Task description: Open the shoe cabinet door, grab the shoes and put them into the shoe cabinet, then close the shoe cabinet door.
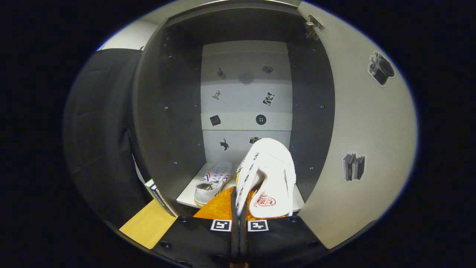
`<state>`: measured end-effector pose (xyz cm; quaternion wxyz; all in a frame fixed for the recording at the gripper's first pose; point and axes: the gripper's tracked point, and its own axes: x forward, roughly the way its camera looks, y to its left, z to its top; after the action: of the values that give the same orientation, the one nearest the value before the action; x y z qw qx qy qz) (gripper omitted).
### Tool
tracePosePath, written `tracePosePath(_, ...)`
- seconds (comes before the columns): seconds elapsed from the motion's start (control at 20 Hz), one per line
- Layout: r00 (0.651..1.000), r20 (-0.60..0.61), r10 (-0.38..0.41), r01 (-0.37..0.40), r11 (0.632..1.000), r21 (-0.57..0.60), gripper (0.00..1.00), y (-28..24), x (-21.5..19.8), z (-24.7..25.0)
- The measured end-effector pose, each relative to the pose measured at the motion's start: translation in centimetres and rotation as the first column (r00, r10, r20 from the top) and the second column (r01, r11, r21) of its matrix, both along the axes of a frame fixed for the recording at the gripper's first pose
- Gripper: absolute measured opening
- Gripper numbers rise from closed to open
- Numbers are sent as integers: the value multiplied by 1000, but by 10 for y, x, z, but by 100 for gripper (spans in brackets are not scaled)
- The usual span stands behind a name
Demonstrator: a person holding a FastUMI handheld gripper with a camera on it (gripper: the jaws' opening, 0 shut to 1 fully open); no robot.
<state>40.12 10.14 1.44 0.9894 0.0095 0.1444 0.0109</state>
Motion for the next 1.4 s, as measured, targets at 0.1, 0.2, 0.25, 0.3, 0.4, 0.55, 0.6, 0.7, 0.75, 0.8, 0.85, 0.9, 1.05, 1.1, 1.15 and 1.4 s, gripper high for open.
tracePosePath(0.1, 999, 0, -34, 34, 999, 37, 2, -7, 29, 2)
tracePosePath(0.2, 998, -9, -58, 59, 997, 48, 2, -15, 59, -1)
tracePosePath(0.25, 998, -16, -66, 67, 997, 49, 2, -18, 73, -2)
tracePosePath(0.3, 997, -22, -74, 75, 996, 47, 2, -20, 86, -3)
tracePosePath(0.4, 996, -34, -86, 88, 995, 37, 2, -26, 114, -10)
tracePosePath(0.55, 992, -68, -110, 110, 994, -2, 2, -35, 153, -26)
tracePosePath(0.6, 990, -86, -115, 114, 993, -17, 2, -35, 164, -34)
tracePosePath(0.7, 985, -134, -113, 108, 993, -41, 2, -35, 182, -54)
tracePosePath(0.75, 981, -159, -113, 107, 993, -48, 2, -34, 188, -65)
tracePosePath(0.8, 977, -182, -112, 105, 993, -48, 2, -32, 193, -73)
tracePosePath(0.85, 976, -185, -115, 108, 993, -45, 2, -30, 200, -77)
tracePosePath(0.9, 972, -201, -117, 110, 993, -47, 2, -29, 204, -83)
tracePosePath(1.05, 965, -234, -120, 111, 993, -49, 6, -24, 211, -94)
tracePosePath(1.1, 962, -247, -119, 107, 992, -61, 12, -23, 210, -100)
tracePosePath(1.15, 958, -264, -112, 97, 993, -68, 18, -19, 207, -106)
tracePosePath(1.4, 973, -223, -65, 45, 995, -94, 55, 3, 195, -96)
